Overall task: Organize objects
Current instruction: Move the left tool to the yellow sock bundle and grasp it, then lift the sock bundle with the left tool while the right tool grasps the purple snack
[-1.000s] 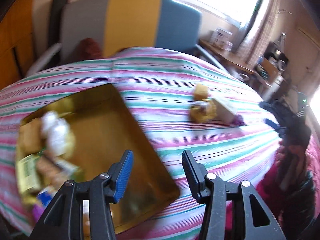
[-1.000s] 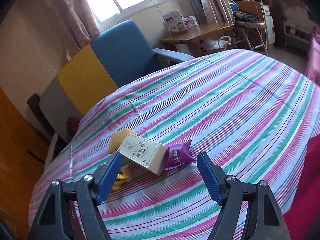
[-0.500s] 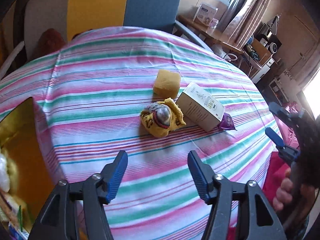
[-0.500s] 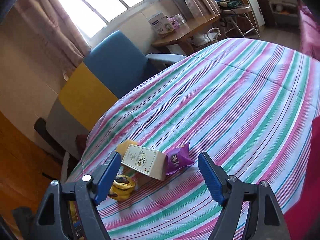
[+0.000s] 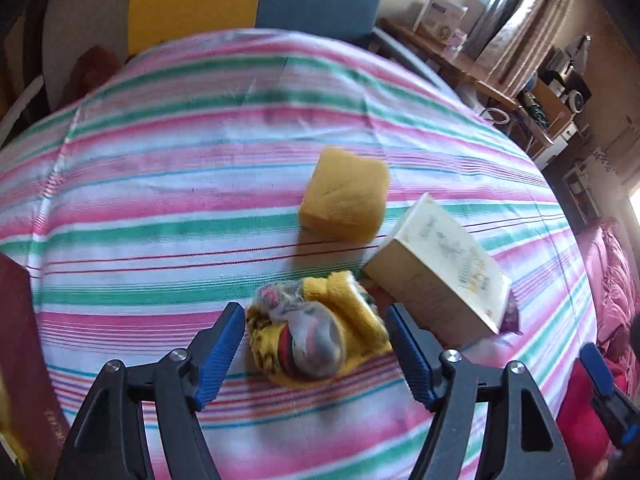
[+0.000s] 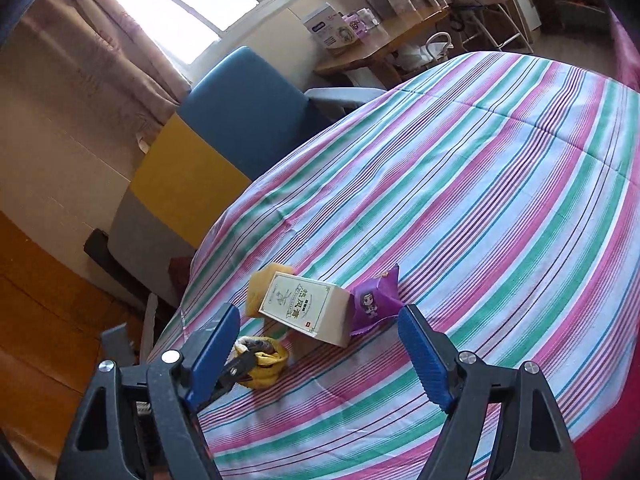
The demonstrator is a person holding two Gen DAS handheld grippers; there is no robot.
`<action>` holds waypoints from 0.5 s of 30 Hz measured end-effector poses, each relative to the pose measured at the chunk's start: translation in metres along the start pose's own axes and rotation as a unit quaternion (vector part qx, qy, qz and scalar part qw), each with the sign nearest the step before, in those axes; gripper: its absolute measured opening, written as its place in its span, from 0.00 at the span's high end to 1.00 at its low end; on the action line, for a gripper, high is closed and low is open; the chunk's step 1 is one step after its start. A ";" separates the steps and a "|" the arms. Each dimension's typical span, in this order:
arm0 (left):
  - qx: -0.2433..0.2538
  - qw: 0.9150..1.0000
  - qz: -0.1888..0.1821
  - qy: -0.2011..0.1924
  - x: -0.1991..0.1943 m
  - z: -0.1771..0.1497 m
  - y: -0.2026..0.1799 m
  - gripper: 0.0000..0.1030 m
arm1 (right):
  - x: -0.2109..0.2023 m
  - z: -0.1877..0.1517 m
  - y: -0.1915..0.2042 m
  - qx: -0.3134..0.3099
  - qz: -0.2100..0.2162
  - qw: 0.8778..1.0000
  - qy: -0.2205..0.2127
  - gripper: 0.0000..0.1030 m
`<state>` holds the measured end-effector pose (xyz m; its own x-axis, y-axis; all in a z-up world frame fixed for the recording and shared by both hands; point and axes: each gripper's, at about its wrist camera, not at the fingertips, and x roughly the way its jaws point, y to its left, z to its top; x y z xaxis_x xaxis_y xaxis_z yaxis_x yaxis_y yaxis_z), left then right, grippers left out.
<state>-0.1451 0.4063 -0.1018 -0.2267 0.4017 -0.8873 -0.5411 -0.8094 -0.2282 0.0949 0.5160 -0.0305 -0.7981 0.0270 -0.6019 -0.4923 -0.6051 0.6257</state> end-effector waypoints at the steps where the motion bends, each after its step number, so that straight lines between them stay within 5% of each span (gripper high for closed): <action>1: -0.004 1.000 -0.006 0.014 0.007 0.000 0.003 0.41 | 0.001 0.000 0.000 0.000 0.001 1.000 0.002 0.20; 5: 0.013 1.000 -0.005 0.006 0.001 -0.013 0.004 0.54 | 0.001 0.000 0.000 -0.003 0.001 1.000 0.001 0.20; 15: 0.072 0.997 0.010 0.003 -0.048 -0.095 -0.008 0.54 | 0.001 0.001 -0.006 0.007 -0.002 1.000 0.009 0.20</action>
<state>-0.0530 0.3523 -0.0958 -0.2346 0.3825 -0.8937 -0.6471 -0.7475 -0.1501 0.0964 0.5207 -0.0343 -0.7905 0.0151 -0.6123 -0.4996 -0.5941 0.6304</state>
